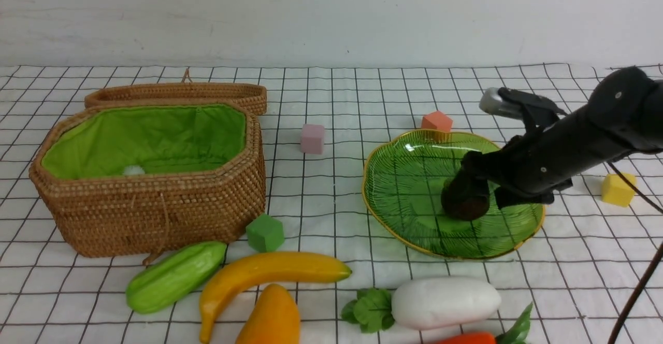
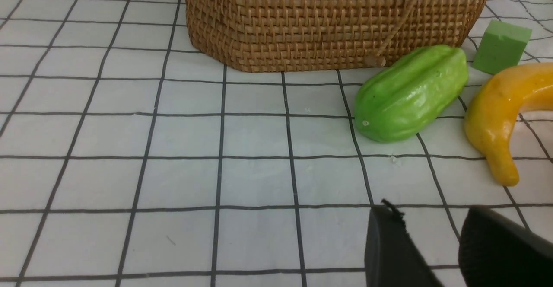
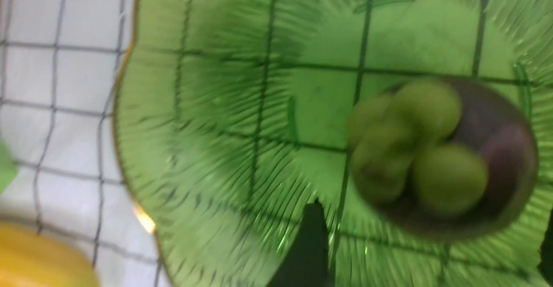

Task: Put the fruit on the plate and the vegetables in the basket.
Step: Use the right arm to grab a mangosteen and put it into the right plate, then use the right arm to grab a carrot and put it into the left basket

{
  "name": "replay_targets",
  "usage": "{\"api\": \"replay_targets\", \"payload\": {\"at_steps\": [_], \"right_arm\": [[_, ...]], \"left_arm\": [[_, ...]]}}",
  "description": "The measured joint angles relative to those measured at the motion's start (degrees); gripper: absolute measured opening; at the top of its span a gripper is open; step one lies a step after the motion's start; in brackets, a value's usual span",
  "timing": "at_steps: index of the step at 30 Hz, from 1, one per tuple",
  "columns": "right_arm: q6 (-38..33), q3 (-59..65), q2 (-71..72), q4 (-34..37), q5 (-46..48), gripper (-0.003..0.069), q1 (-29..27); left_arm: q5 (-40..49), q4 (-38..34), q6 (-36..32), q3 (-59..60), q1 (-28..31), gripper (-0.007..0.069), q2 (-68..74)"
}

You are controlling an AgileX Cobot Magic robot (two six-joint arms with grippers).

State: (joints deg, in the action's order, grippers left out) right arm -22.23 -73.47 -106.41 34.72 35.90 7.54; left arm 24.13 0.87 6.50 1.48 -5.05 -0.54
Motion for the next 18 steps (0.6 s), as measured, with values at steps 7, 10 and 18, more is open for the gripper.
{"api": "replay_targets", "payload": {"at_steps": [7, 10, 18], "right_arm": [[-8.27, 1.3, 13.53, -5.59, 14.44, 0.0619, 2.77], [-18.72, 7.79, 16.69, -7.13, 20.24, 0.0592, 9.55], [-33.94, 15.91, 15.51, -15.61, 19.65, 0.0556, 23.3]], "left_arm": [[0.0, 0.0, 0.0, 0.0, 0.0, 0.0239, 0.0], [0.0, 0.0, 0.0, 0.0, 0.0, 0.0239, 0.0], [0.0, 0.0, 0.0, 0.0, 0.0, 0.0239, 0.0]]}}
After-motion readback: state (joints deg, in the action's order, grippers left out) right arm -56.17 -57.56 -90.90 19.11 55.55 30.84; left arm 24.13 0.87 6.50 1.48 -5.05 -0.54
